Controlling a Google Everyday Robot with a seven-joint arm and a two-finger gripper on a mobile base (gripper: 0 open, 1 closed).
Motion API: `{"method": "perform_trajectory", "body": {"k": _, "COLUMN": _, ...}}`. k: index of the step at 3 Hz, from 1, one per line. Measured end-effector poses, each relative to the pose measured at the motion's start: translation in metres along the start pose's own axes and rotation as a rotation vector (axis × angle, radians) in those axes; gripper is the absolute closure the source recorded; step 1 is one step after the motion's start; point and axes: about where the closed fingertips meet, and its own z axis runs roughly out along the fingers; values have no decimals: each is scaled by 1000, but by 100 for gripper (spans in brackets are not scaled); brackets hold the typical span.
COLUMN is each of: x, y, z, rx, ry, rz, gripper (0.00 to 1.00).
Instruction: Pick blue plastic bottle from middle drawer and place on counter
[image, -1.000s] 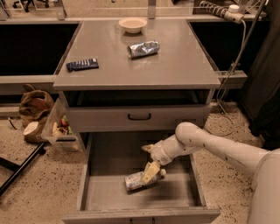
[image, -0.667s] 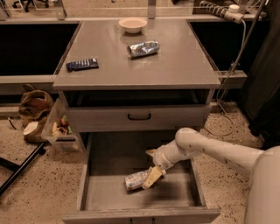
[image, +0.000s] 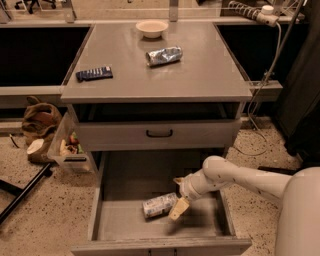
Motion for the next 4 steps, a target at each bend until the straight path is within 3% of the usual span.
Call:
{"method": "perform_trajectory", "body": {"k": 1, "x": 9, "y": -7, "z": 18, "rx": -28, "ry": 34, "rz": 1, "gripper": 0}}
{"method": "perform_trajectory", "body": {"k": 2, "x": 17, "y": -11, "z": 41, "rx": -84, "ry": 83, "rz": 42, "gripper": 18}}
{"method": "perform_trajectory", "body": {"k": 4, "x": 14, "y": -11, "z": 38, "rx": -87, "ry": 86, "rz": 43, "gripper": 66}}
